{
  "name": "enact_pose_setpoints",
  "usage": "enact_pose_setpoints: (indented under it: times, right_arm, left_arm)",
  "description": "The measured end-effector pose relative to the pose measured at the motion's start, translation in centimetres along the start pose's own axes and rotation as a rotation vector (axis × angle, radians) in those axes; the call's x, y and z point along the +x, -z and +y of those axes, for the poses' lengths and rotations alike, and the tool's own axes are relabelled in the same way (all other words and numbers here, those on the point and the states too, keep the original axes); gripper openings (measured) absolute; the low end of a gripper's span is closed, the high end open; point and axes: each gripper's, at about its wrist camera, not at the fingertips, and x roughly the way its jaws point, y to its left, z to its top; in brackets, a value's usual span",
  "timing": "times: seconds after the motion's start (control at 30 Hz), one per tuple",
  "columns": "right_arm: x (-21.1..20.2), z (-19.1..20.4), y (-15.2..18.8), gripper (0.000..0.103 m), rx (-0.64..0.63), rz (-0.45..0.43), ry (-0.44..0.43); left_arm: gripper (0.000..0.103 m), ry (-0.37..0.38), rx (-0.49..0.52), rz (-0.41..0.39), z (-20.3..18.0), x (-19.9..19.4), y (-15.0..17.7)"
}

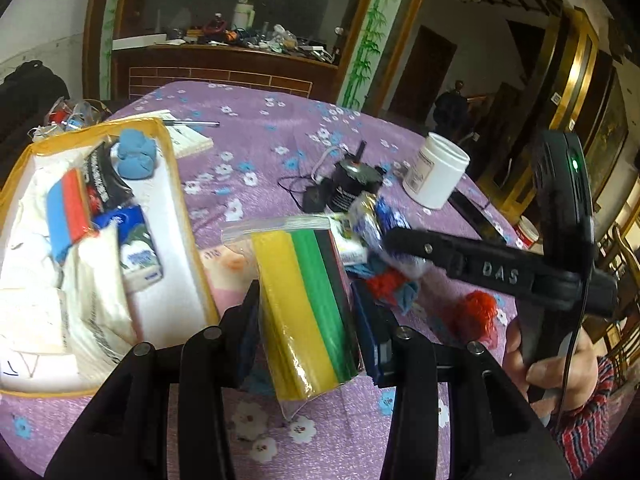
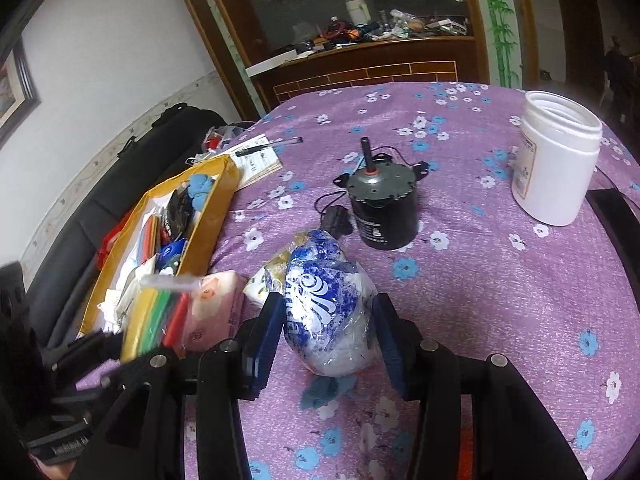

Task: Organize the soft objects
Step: 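Carry the striped sponge pack and blue-and-white bag over the white box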

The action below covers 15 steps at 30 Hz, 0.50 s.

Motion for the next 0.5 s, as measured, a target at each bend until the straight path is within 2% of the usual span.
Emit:
enact_pose_setpoints:
  times: [0.5]
  right_arm:
    - [0.1,1.8,0.4,0.047,-0.059,-0.006,-0.031]
  left_arm:
    - [0.04,-0.036,-0.049,-0.08,2.8,-3.0,-1.6]
